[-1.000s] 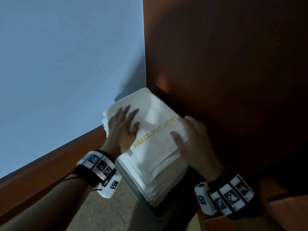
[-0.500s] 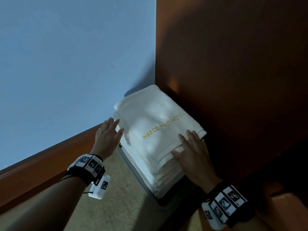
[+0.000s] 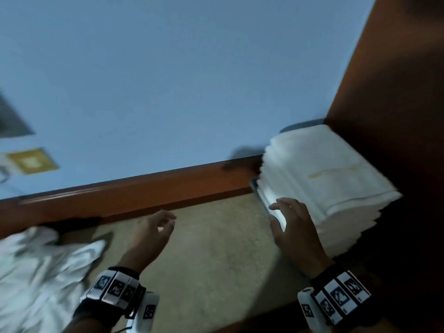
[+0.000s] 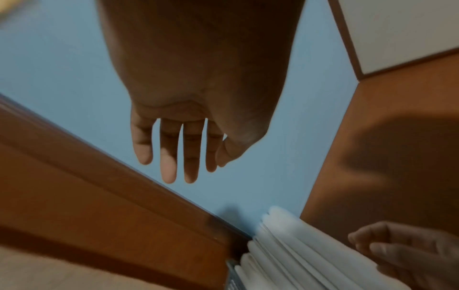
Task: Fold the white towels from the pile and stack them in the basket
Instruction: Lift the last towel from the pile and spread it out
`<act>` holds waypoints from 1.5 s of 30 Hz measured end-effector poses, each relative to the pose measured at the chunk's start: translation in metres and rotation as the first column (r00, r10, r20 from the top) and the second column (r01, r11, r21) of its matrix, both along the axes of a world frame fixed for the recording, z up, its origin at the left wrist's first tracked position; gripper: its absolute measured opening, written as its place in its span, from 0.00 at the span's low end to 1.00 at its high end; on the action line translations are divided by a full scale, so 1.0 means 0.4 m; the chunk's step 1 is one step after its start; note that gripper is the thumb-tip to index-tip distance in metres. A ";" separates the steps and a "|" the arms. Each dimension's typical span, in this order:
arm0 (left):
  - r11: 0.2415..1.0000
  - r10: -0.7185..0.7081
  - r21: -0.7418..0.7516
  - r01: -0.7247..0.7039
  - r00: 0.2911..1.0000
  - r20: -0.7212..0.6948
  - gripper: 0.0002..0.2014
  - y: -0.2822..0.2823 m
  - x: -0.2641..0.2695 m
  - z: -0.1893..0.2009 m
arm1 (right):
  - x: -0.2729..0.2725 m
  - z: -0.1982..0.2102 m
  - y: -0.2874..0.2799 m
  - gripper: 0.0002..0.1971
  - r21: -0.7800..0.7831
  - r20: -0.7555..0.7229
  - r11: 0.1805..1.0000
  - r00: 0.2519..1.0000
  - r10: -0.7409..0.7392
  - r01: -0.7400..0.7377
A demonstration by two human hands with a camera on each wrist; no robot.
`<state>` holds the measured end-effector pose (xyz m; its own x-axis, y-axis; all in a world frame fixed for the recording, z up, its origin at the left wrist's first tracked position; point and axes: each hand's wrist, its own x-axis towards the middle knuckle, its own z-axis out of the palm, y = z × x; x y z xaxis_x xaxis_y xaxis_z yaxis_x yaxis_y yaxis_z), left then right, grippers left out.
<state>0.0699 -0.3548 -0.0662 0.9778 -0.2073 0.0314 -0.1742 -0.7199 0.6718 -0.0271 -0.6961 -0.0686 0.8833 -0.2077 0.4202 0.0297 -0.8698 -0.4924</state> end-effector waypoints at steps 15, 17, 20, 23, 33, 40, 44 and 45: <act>0.824 0.550 -0.003 -0.567 0.802 -0.234 0.08 0.868 -0.501 -0.097 | 0.064 -0.111 0.907 0.08 0.044 -0.201 0.814 0.793 0.576 -0.580; 0.794 0.593 0.021 -0.608 0.766 -0.248 0.07 0.922 -0.518 -0.108 | 0.095 -0.132 1.017 0.07 0.040 -0.254 0.762 0.731 0.633 -0.646; 0.741 0.654 0.054 -0.669 0.701 -0.284 0.07 0.997 -0.520 -0.143 | 0.157 -0.178 1.179 0.07 0.039 -0.342 0.683 0.633 0.695 -0.730; 0.696 0.693 0.086 -0.713 0.635 -0.340 0.08 1.057 -0.502 -0.184 | 0.234 -0.243 1.339 0.09 0.048 -0.435 0.621 0.543 0.718 -0.783; 0.668 0.711 0.142 -0.731 0.570 -0.412 0.10 1.218 -0.338 -0.314 | 0.570 -0.431 1.728 0.29 -0.228 -0.533 0.503 0.539 0.652 -0.834; 0.711 0.668 0.081 -0.699 0.634 -0.390 0.11 1.247 -0.237 -0.321 | 0.614 -0.358 1.732 0.09 0.002 -0.436 0.525 0.471 0.767 -0.851; 0.723 0.673 0.005 -0.691 0.703 -0.230 0.30 1.228 -0.146 -0.248 | 0.544 -0.168 1.645 0.08 0.298 -0.337 0.503 0.404 0.851 -0.811; 0.732 0.667 -0.029 -0.681 0.725 -0.171 0.37 1.215 -0.115 -0.217 | 0.524 -0.115 1.619 0.09 0.345 -0.286 0.457 0.372 0.883 -0.820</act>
<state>0.0238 0.1311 -0.1531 0.8532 0.5052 -0.1299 0.4348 -0.5512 0.7121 0.1825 -0.0486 -0.1147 0.6821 0.7294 0.0516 0.5098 -0.4238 -0.7487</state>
